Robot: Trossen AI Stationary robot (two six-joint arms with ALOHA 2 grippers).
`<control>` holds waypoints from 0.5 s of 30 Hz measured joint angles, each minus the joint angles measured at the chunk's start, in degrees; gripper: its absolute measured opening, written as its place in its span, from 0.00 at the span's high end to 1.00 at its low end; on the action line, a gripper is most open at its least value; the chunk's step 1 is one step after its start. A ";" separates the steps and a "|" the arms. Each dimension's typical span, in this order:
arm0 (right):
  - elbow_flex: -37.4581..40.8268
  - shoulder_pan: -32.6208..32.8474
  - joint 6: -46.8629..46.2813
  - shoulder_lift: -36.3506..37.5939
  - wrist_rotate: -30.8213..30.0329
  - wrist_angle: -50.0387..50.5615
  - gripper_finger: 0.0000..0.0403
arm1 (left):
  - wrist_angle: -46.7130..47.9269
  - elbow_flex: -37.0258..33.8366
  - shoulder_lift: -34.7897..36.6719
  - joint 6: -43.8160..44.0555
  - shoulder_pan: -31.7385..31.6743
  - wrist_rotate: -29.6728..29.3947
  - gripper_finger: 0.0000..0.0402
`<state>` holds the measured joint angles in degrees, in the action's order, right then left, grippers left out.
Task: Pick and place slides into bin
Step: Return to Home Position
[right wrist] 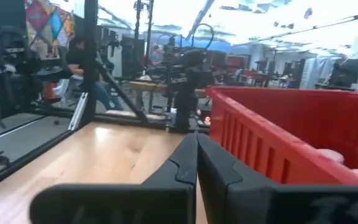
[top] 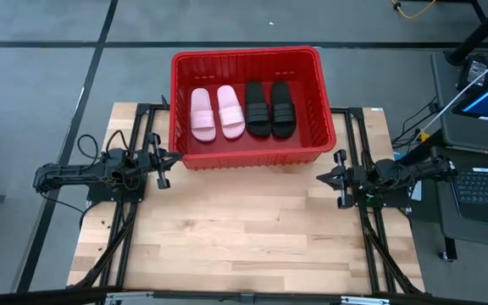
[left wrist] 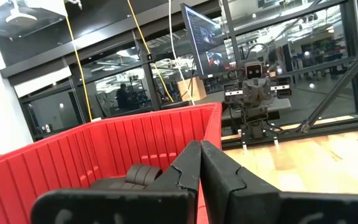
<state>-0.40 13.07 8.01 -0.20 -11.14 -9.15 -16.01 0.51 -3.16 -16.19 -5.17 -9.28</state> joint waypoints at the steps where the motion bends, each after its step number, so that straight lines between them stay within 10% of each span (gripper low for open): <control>1: 0.00 -0.91 -0.11 0.10 1.30 0.51 0.97 | 0.00 0.00 0.00 0.00 0.00 0.00 0.99; 15: 0.00 -12.62 -1.51 0.10 12.31 7.99 0.96 | 0.00 0.00 0.00 0.00 0.00 0.00 0.99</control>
<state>-0.40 0.45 6.50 -0.10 1.18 -1.17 -16.02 0.51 -3.16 -16.19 -5.17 -9.28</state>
